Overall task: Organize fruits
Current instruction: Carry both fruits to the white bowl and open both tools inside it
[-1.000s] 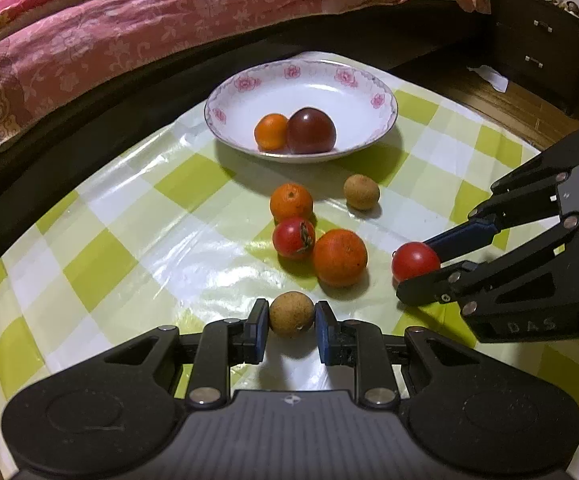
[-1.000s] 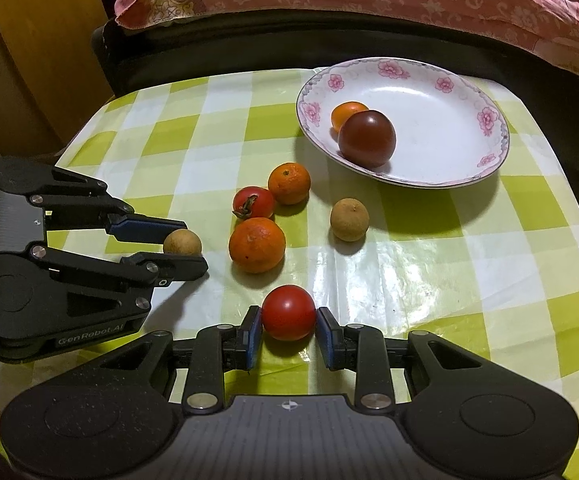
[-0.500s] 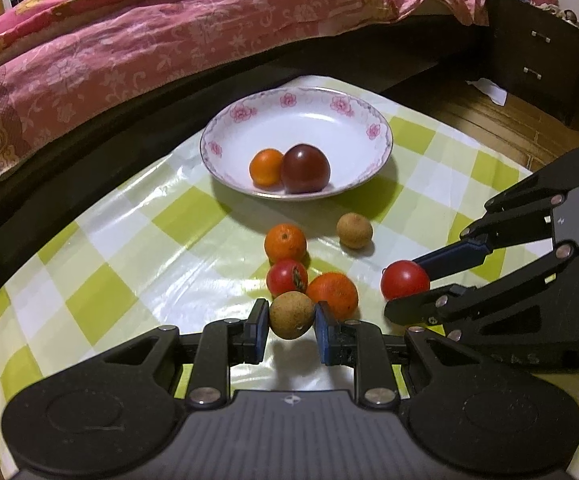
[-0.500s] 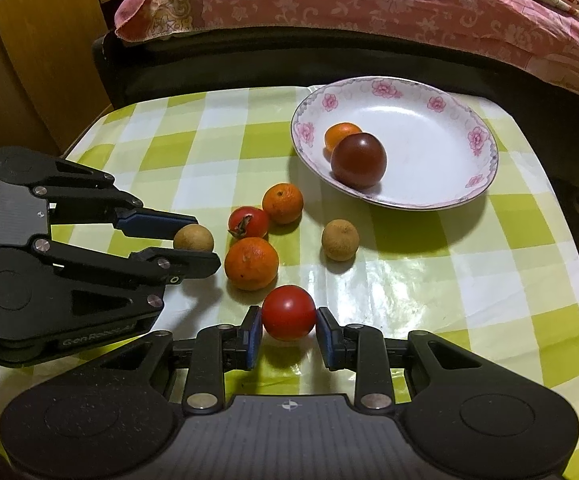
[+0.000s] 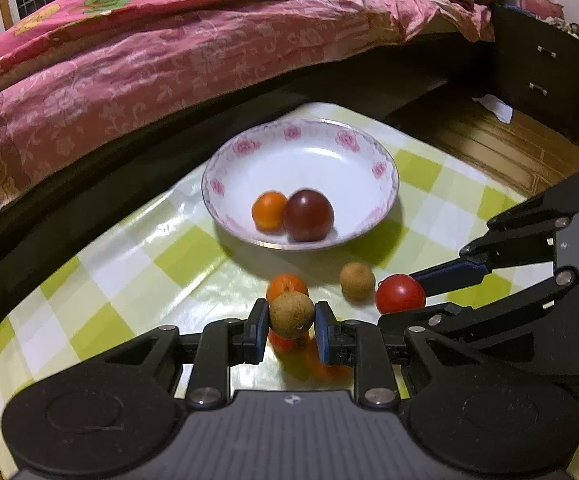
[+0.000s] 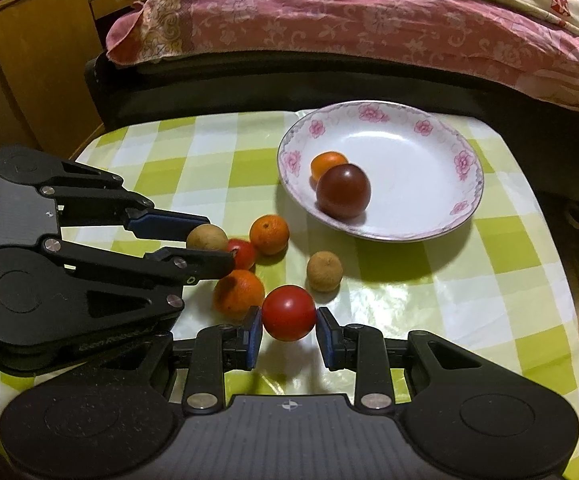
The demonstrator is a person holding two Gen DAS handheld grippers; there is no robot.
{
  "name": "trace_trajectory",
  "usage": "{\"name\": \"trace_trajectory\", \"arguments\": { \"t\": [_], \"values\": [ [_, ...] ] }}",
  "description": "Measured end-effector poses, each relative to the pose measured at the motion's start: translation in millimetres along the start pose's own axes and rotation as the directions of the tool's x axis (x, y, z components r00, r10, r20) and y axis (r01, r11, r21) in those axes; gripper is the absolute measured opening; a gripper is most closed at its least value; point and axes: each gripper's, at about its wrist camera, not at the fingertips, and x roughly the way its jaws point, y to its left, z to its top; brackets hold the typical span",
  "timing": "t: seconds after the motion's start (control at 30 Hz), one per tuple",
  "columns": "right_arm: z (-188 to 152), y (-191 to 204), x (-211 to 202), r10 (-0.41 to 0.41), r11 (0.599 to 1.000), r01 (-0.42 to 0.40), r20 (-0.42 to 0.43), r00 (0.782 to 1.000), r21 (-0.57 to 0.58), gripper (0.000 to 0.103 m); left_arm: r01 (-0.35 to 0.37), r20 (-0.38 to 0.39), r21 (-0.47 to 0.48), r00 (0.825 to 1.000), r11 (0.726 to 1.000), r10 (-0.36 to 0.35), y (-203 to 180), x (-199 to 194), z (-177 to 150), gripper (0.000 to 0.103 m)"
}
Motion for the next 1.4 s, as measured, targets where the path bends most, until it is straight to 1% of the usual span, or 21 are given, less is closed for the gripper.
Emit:
{"name": "trace_trajectory", "arguments": {
  "t": [0.33,0.57,0.7,0.77,0.9,1.1,1.23,1.4],
  "values": [
    [12.5,-19.8,1.4,-0.025,0.998,0.023,0.039,0.999,0.062,0.026,0.006,0.022,-0.039,1.000,0.999,-0.005,3.9,16.0,23.2,0.032],
    [24.2,-33.8,7.8,-0.065,0.994,0.058,0.079,0.995,0.090,0.026,0.007,0.051,-0.093,0.999,0.996,-0.003,14.2,31.5,41.6,0.032],
    [33.5,-41.3,12.9,-0.081,0.992,0.070,0.106,0.991,0.104,0.026,0.001,0.052,-0.117,0.999,0.993,0.005,20.1,41.4,48.9,0.032],
    [37.2,-44.2,18.2,-0.094,0.991,0.082,0.112,0.989,0.107,0.026,0.006,0.052,-0.122,0.999,0.992,0.001,21.5,45.3,49.3,0.032],
    [38.1,-51.4,26.4,-0.093,0.991,0.081,0.113,0.989,0.108,0.026,0.000,0.042,-0.118,0.999,0.993,0.005,22.2,53.8,45.3,0.032],
    [37.0,-53.2,34.9,-0.107,0.991,0.097,0.113,0.988,0.090,0.026,0.002,0.049,-0.117,0.999,0.993,0.004,23.9,51.7,42.6,0.032],
    [36.7,-52.6,35.4,-0.111,0.992,0.102,0.119,0.987,0.077,0.026,0.011,0.039,-0.126,0.999,0.992,-0.006,25.9,50.8,38.0,0.032],
    [37.6,-52.2,37.2,-0.112,0.992,0.103,0.121,0.986,0.075,0.026,0.011,0.054,-0.111,0.999,0.994,-0.005,21.0,55.2,39.8,0.032]
  ]
}}
